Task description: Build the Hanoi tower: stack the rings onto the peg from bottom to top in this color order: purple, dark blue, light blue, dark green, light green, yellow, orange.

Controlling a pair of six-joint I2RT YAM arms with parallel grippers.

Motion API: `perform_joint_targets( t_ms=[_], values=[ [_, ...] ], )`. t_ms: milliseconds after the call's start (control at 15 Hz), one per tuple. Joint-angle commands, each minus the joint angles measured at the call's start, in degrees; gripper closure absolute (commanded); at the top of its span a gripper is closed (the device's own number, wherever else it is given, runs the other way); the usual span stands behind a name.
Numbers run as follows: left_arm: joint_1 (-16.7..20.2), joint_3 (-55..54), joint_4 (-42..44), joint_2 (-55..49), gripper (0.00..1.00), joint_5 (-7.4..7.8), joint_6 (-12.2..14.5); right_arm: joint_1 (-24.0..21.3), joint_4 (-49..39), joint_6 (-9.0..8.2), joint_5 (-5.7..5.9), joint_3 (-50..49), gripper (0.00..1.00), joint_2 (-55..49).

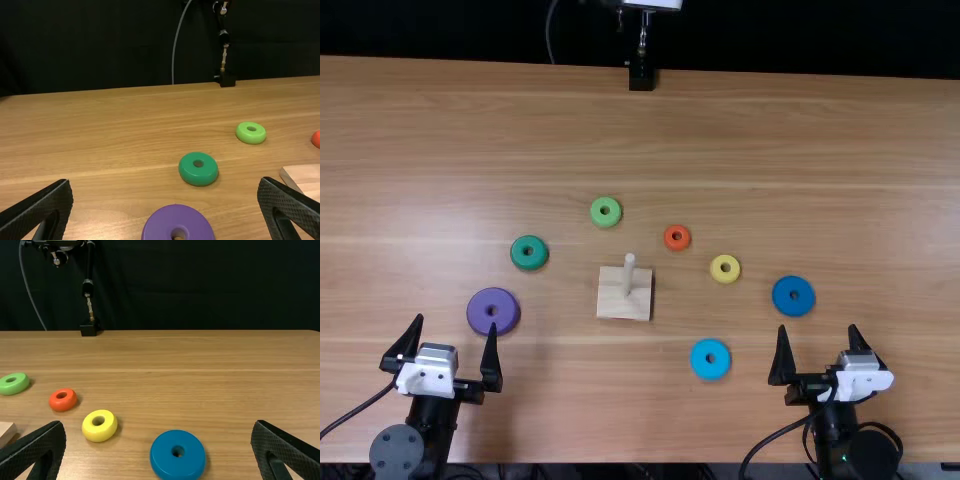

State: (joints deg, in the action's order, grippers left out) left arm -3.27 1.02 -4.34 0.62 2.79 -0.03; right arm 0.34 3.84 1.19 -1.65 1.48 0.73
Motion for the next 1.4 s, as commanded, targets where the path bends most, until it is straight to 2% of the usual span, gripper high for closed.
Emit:
perform_joint_targets(
  t_ms=[0,933,1200,1333],
  values=[
    [0.28,-1.02,-2.09,-0.62,0.0,0.27,0.56,-0.51,-0.29,-0.14,0.49,-0.6,0.0,-0.73],
    [0.37,-1.02,-2.09,-0.62,0.0,0.59,0.56,-0.51,-0.29,-0.14,0.49,-0.6,0.0,-0.73],
    [0.37,-1.02,-1.04,-0.62,0.0,0.27,0.03,-0.51,-0.29,-0.14,0.49,-0.6,0.0,-0.73],
    [0.37,-1.02,0.01,-0.62,0.0,-0.36,0.14,-0.51,-0.29,-0.14,0.49,-0.6,0.0,-0.73]
  ],
)
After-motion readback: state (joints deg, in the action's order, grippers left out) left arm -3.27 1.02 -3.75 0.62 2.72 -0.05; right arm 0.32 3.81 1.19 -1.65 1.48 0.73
